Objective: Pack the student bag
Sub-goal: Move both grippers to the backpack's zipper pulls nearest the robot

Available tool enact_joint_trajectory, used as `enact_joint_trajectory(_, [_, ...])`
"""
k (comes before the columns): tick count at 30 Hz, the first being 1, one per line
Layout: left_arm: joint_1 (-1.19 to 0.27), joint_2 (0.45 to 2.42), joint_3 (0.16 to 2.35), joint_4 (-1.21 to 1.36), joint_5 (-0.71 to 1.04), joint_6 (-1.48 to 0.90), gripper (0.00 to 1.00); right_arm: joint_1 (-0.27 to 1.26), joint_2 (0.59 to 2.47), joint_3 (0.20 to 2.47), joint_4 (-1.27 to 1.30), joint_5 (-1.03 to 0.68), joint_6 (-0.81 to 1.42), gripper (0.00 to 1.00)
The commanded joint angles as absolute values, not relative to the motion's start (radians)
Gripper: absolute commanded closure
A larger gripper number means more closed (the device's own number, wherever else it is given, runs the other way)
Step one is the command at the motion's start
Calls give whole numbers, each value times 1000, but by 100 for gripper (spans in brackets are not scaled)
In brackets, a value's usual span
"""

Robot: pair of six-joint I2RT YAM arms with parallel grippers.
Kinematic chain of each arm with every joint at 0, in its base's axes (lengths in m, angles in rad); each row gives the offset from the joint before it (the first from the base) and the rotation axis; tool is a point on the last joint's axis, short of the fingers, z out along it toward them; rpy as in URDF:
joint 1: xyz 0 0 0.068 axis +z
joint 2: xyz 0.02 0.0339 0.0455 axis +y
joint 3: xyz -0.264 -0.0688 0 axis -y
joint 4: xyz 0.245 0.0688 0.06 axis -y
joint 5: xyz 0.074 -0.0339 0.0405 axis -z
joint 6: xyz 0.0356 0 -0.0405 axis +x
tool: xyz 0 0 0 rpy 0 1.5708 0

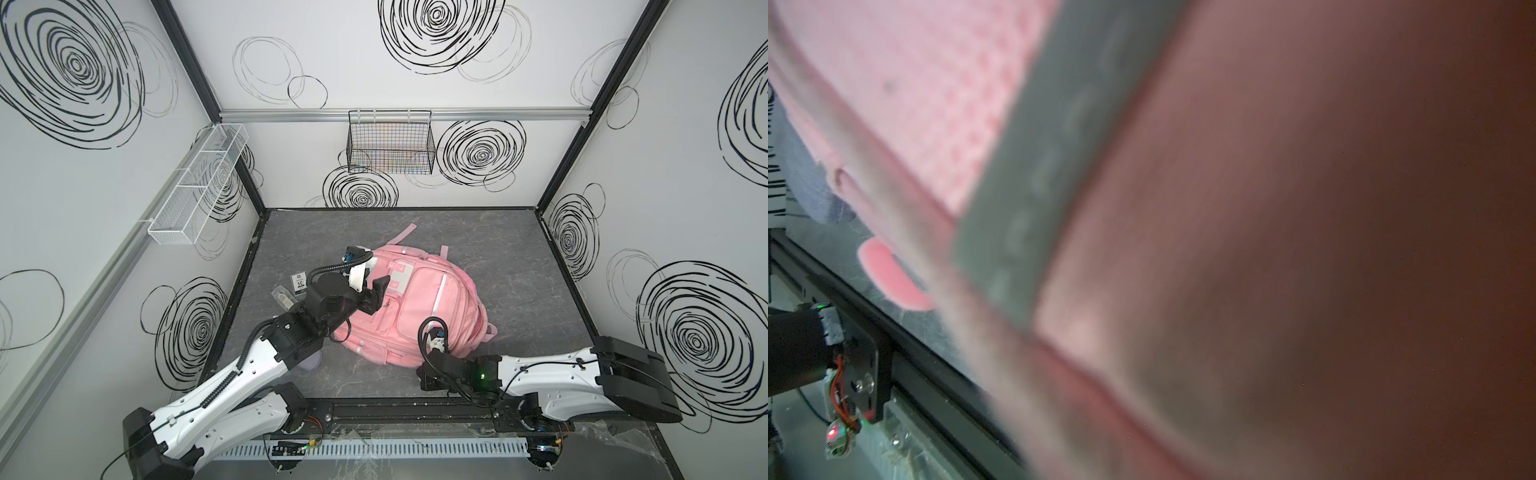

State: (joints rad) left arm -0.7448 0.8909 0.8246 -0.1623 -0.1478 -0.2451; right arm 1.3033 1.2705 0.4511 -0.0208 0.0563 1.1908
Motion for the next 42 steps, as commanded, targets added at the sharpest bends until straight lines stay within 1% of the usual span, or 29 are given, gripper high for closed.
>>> enact_joint_trajectory(1, [-746,879,838,-164,-81,-45,36,1274,1200,490,-91,22,1147,100])
enact_joint_trajectory(5, [-803,887,853,-270,58,304,37,1235,1090,491,-129,-18,1085,100])
enact_joint_trajectory(6, [-823,890,847,-294,91,373,35,1229,1066,491,-129,-26,1059,100])
enact_joint_trajectory(8, [-883,894,808,-325,162,507,30,1216,1012,494,-130,-35,998,100])
enact_joint_trajectory(11, [-1010,916,730,-320,210,663,28,1180,952,505,-139,-74,935,100])
enact_joint_trajectory(13, [-1085,936,689,-270,193,681,27,1145,932,523,-161,-112,900,100])
enact_joint_trajectory(14, [-1100,946,667,-233,203,675,25,1130,928,533,-170,-134,880,100])
enact_joint_trajectory(16, [-1104,970,628,-150,222,634,24,1111,927,552,-181,-175,846,100])
enact_joint_trajectory(20, [-1102,1055,610,-81,183,614,28,1105,935,582,-184,-238,803,100])
enact_joint_trajectory(24, [-1100,1144,637,-60,99,601,35,1104,929,583,-145,-308,797,100])
enact_joint_trajectory(26, [-1100,1183,655,-74,84,594,39,1104,917,583,-129,-323,798,100])
enact_joint_trajectory(27, [-1100,1200,664,-78,75,585,43,1104,910,582,-118,-333,798,100])
enact_joint_trajectory(29, [-1100,1216,674,-83,63,575,59,1099,903,589,-117,-341,796,100])
enact_joint_trajectory(30, [-1097,1216,675,-84,63,571,72,1096,901,594,-119,-346,796,100])
enact_joint_trajectory(31, [-1095,1209,672,-81,59,567,79,1094,898,599,-121,-350,794,100])
enact_joint_trajectory(34, [-1079,1170,650,-59,52,551,84,1085,889,607,-133,-354,793,100])
enact_joint_trajectory(37, [-1068,1124,627,-48,41,552,91,1062,879,609,-139,-372,792,100])
enact_joint_trajectory(38, [-1066,1114,624,-48,36,554,94,1053,878,610,-142,-383,788,100])
enact_joint_trajectory(39, [-1063,1104,618,-48,29,558,100,1044,880,613,-145,-393,784,100])
enact_joint_trajectory(42, [-1059,1085,610,-56,-2,569,100,1021,892,634,-193,-398,760,100])
